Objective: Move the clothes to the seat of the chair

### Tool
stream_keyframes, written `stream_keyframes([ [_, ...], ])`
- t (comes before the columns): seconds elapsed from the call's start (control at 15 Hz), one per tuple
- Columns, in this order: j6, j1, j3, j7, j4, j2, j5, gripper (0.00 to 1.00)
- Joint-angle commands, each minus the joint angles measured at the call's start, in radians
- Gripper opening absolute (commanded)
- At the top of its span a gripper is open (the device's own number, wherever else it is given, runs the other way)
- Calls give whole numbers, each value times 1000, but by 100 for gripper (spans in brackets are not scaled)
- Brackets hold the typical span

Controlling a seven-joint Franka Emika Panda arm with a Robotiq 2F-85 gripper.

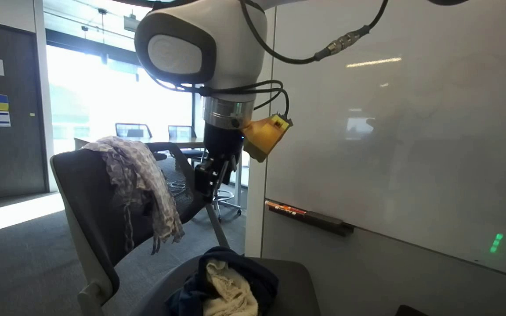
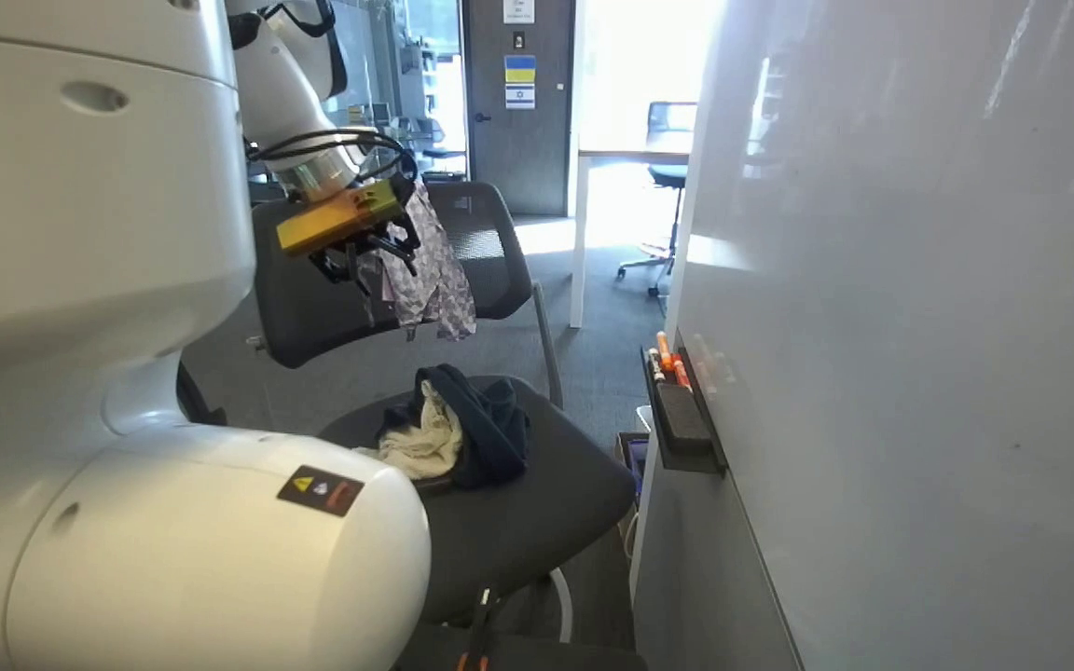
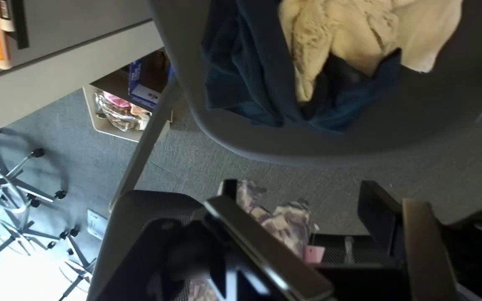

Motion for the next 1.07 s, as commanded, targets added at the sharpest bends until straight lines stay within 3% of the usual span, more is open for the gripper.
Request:
stream_keyframes([
  [0.0, -18, -89, 165, -19, 158, 83, 27, 100],
  [0.13, -85, -69, 162, -84, 193, 84, 60, 100],
  [0.2, -118, -101, 235, -55, 197, 118, 44, 100],
  [0.33, -206, -124, 294, -52, 192, 144, -8, 100],
  [0.67, -309, -105, 275, -56, 219, 176, -194, 100],
  [1.0, -322, -108, 245, -7, 308, 203, -254, 100],
])
